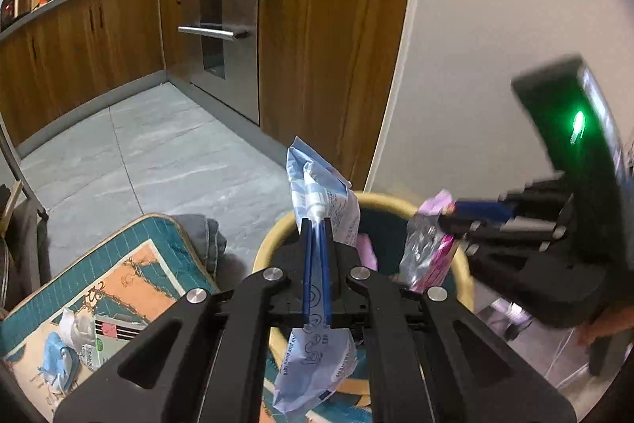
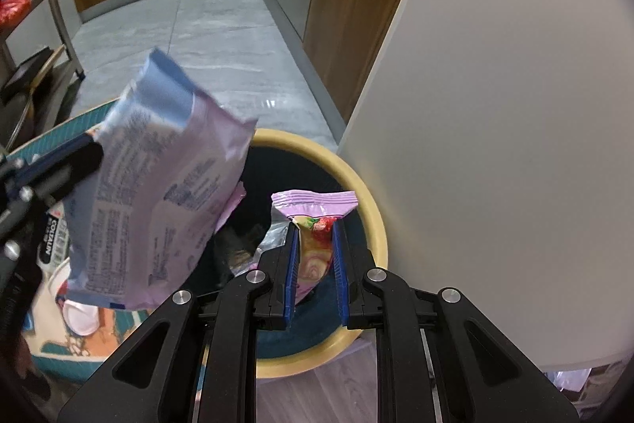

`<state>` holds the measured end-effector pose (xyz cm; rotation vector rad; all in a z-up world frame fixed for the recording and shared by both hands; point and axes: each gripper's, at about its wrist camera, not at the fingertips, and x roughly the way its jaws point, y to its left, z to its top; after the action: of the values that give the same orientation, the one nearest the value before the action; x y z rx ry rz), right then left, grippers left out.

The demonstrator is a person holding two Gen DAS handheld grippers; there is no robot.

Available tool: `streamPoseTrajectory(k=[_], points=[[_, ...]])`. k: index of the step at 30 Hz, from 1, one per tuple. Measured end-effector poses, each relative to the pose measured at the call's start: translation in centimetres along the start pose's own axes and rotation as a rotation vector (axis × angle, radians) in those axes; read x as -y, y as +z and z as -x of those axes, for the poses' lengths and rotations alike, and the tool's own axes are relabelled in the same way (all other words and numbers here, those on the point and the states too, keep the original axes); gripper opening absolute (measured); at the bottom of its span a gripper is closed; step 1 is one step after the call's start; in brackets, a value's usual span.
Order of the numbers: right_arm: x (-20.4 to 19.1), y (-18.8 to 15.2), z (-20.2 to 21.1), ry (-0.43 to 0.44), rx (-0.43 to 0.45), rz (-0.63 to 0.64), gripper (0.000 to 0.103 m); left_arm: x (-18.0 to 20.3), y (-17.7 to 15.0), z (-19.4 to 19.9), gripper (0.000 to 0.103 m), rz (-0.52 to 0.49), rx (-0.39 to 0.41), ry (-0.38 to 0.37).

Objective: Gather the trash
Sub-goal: 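Carry both items over the bin and open both tools to drop them, then grasp the green medicine box with the right tool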

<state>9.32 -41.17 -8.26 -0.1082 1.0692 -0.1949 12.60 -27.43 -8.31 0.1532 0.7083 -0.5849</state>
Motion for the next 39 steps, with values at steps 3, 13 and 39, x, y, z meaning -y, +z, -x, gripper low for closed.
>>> streamPoseTrajectory(k=[3,13,39], points=[[-0.1,0.4,-0.1,0.005,-0.003,-0.011,0.018,-0.1,-0.4,-0.2,0.004,-0.008,-0.029,-0.004],[-0.2,0.6,0.8,0.002,0.039,-0.026,0.037,-0.9,-1.1,2.2,0.031,-0.060,-0.023,0.039],[-5.7,1.4,6.4,0.136,0.192,-0.094,0.096,-10.7,-4.2,13.5,0.097,0.066,0.045,0.241]])
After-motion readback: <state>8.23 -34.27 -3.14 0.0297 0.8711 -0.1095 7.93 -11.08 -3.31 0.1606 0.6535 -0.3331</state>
